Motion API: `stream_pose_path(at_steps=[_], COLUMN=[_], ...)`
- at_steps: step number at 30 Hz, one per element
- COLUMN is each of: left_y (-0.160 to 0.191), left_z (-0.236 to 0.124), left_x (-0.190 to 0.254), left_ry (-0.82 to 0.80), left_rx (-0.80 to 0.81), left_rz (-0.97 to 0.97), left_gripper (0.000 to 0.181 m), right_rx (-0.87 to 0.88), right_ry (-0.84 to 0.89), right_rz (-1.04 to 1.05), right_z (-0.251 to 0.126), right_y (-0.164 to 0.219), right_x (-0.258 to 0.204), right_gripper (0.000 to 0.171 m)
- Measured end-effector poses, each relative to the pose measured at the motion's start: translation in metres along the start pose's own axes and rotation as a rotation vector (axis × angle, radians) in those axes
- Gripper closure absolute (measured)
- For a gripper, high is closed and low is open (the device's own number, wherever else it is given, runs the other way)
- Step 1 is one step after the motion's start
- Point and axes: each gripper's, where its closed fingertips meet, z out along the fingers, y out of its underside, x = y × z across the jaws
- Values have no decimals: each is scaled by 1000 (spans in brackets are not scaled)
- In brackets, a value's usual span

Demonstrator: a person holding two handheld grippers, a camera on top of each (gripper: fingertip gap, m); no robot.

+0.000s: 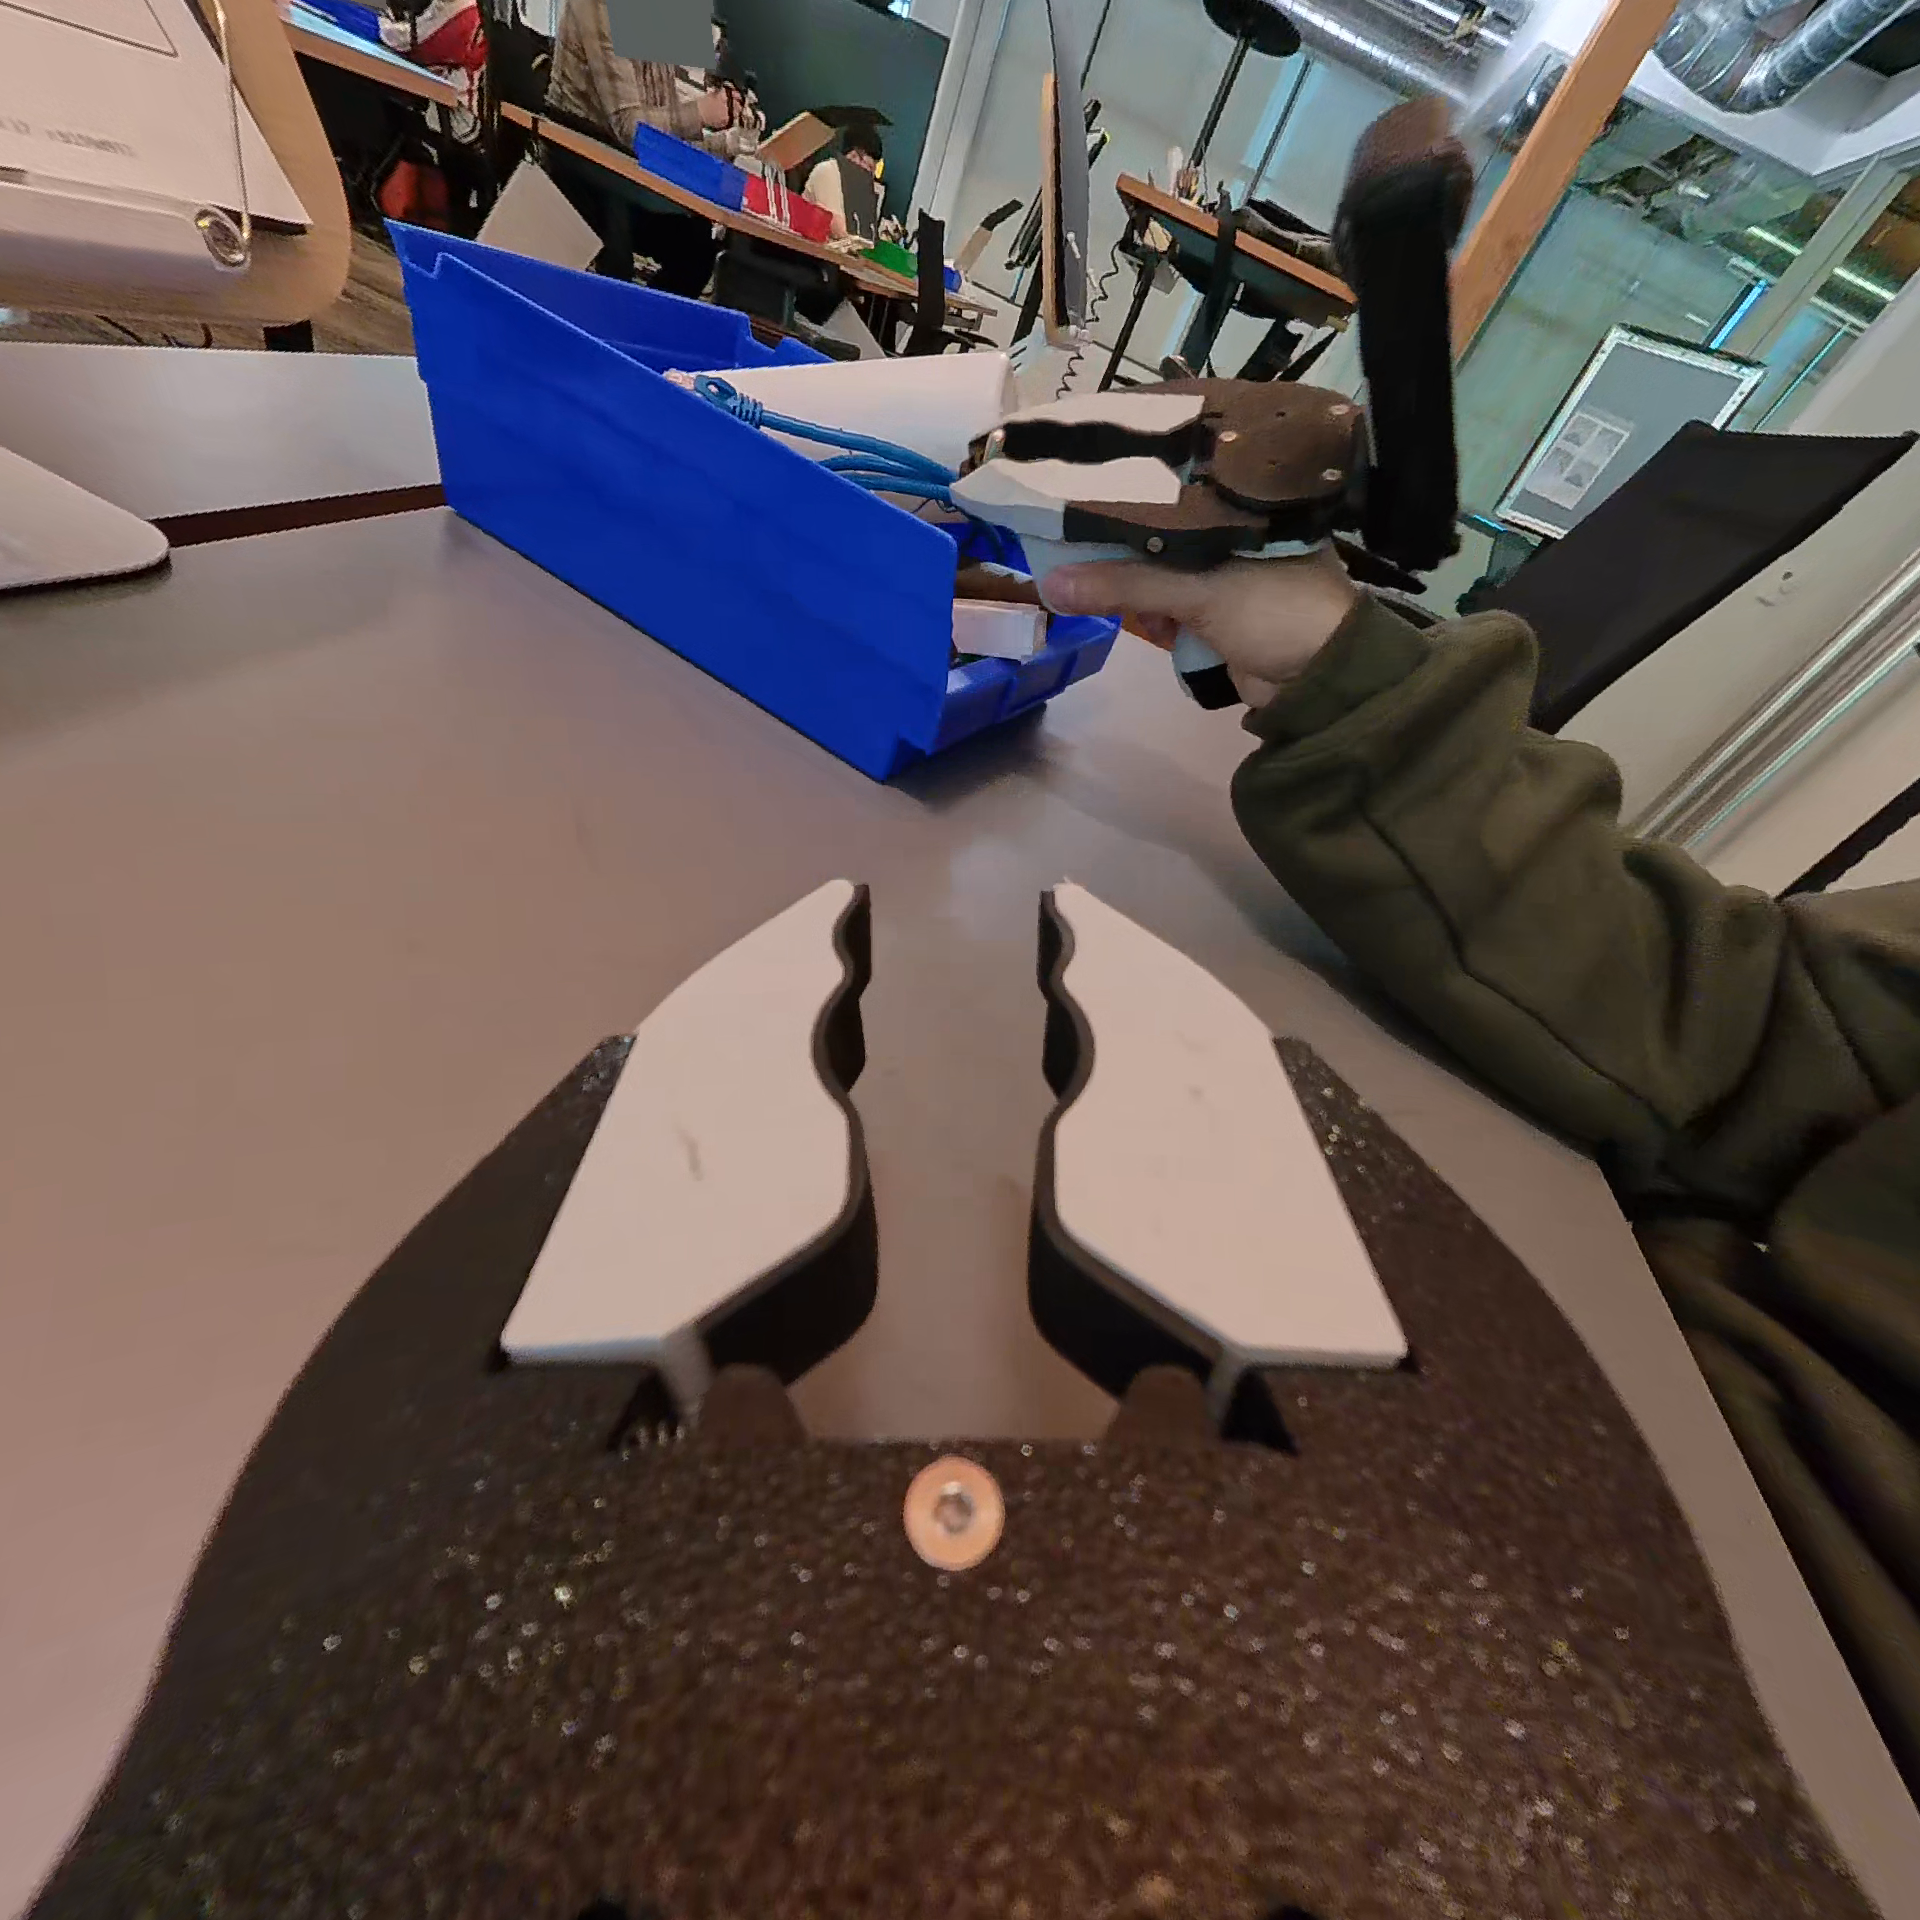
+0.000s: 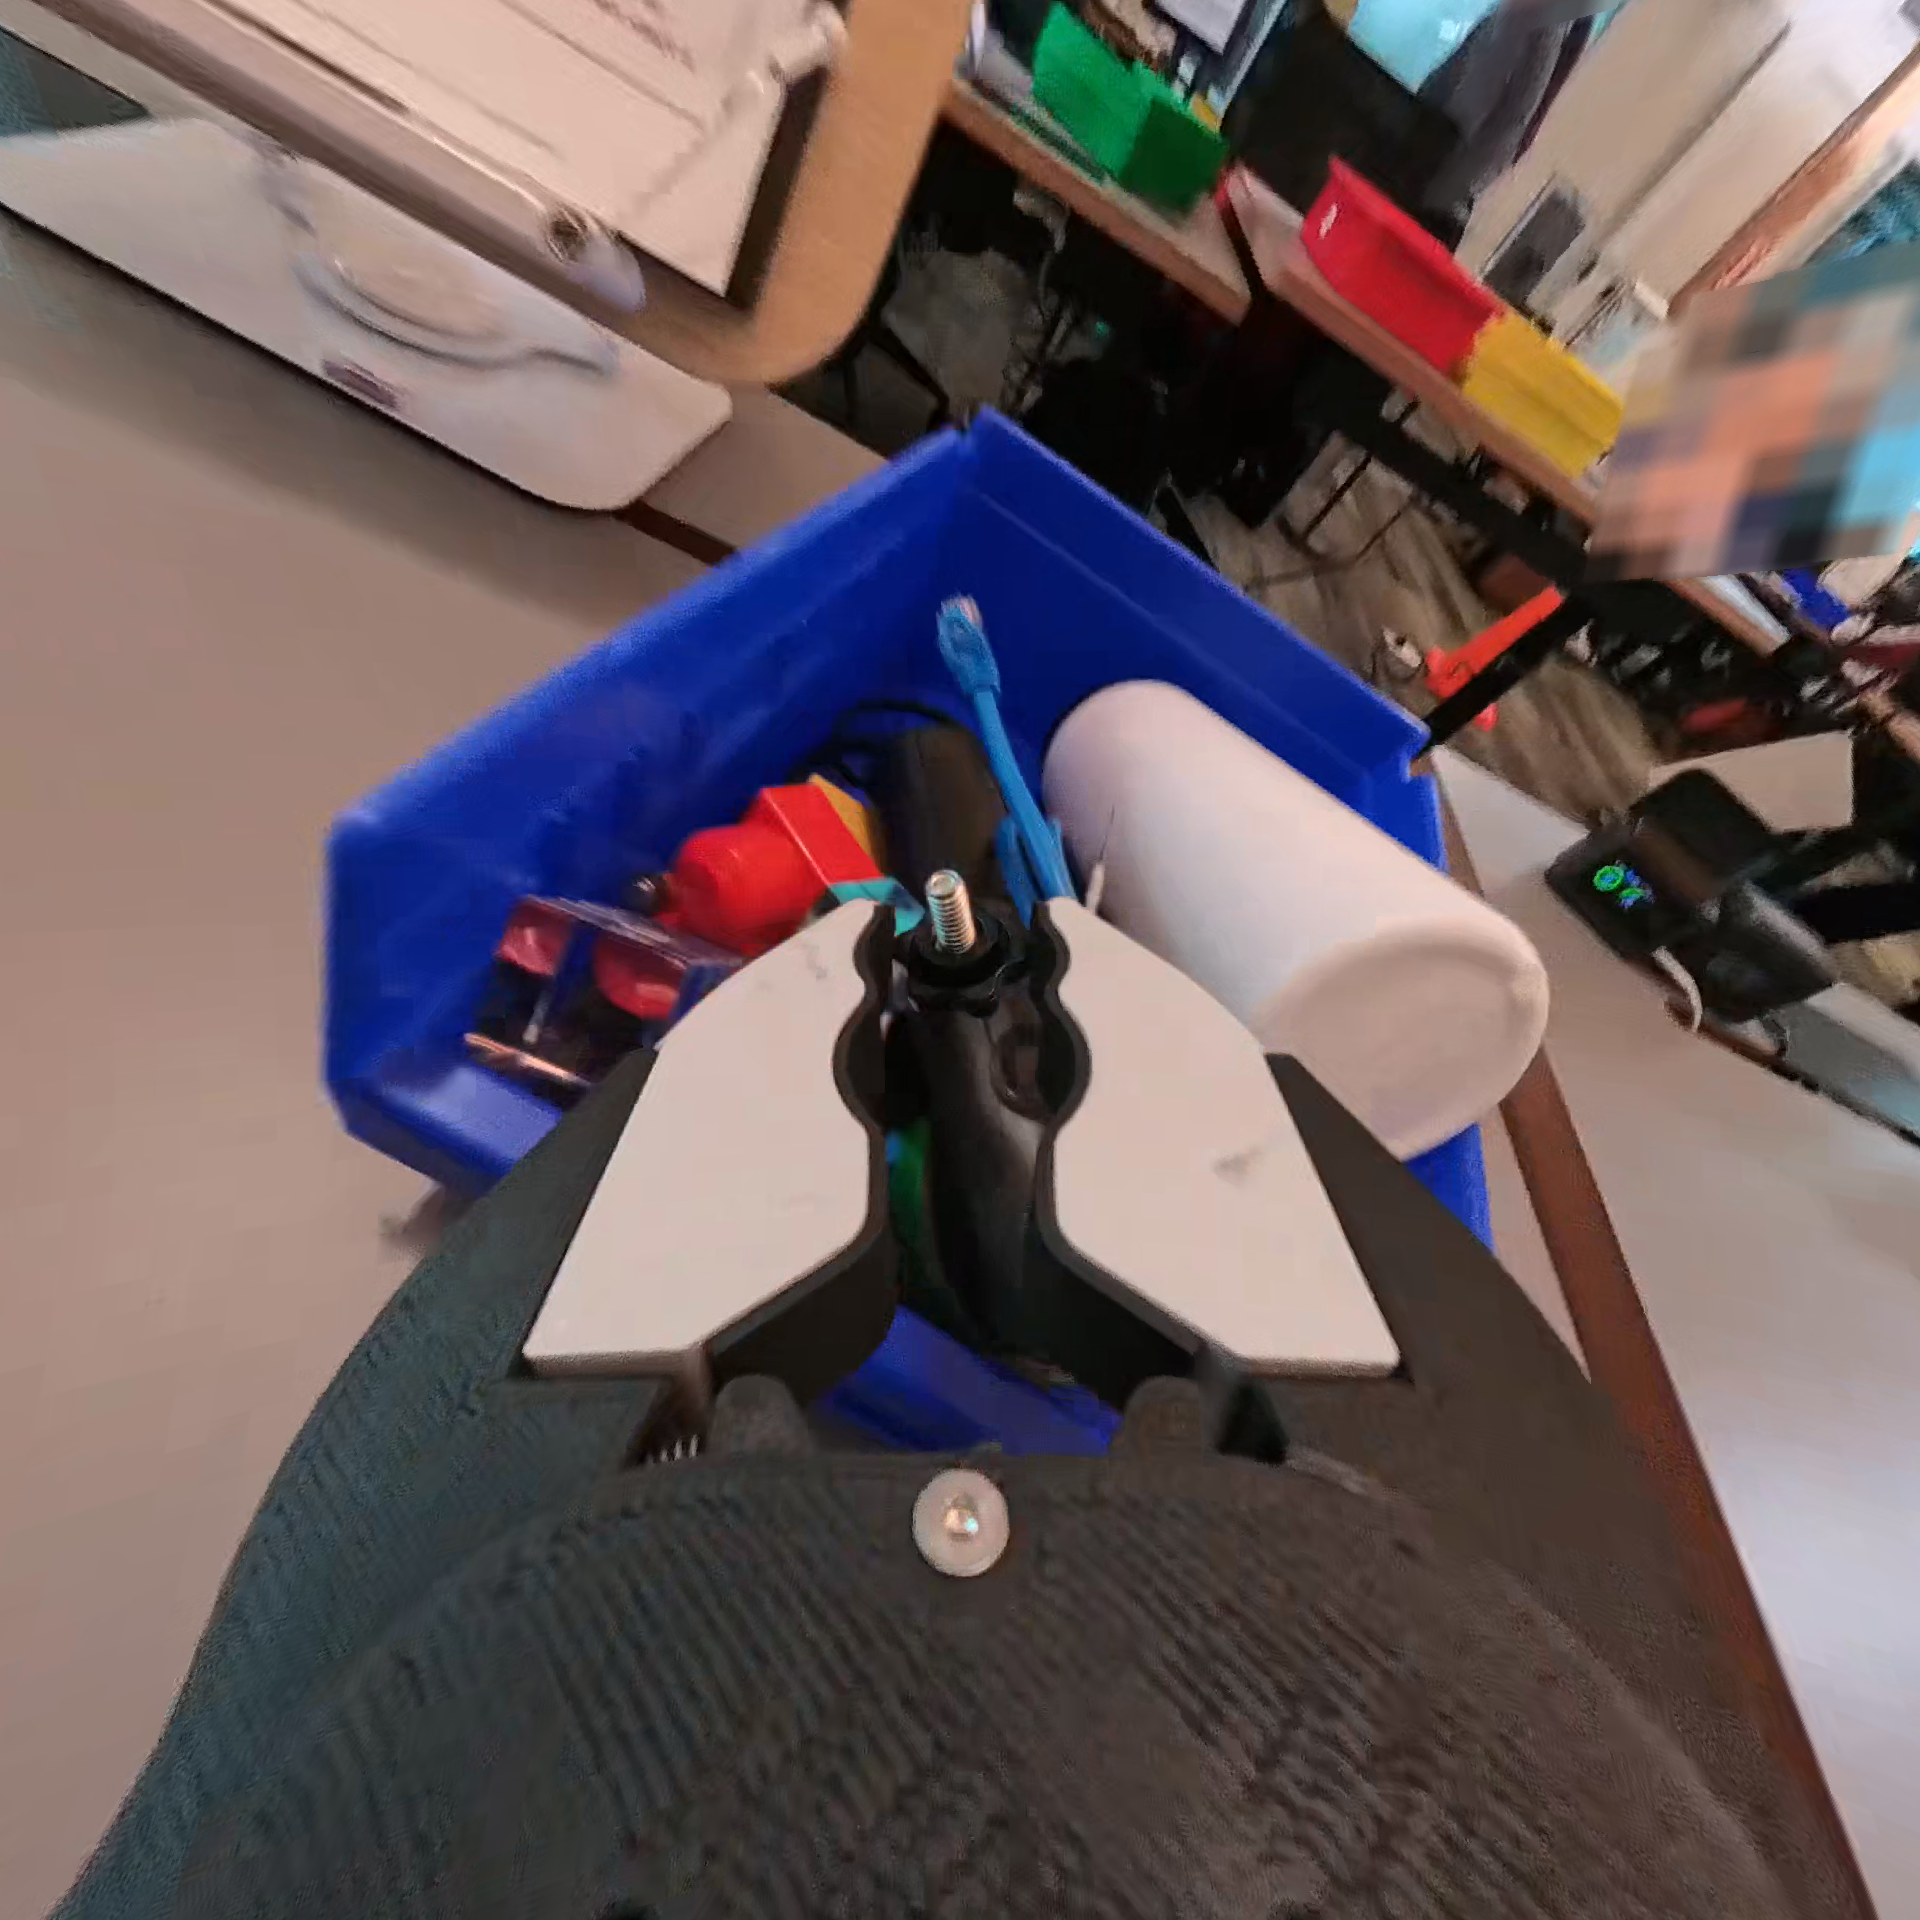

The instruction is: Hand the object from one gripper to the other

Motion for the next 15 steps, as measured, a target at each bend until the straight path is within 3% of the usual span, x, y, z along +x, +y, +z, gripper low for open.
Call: stream_pose_path(at_steps=[3,9,13,15], left_y=[0,-1,-2,-3], left_z=[0,0,-1,-1], left_x=[0,-1,-3,-3], left_ry=[-3,-1,-2,-2], left_rx=[-3,4,16,17], left_rz=[0,-14,-26,-28], left_gripper=[151,151,152,152], right_rx=[-14,51,114,138], right_ry=[-38,-85,-61,-25], right_rz=[8,-36,-18,-19], right_z=[8,21,17,12], right_y=[9,-11,-19,-20], right_x=[4,-9,-7,-3], right_gripper=[146,144,116,112])
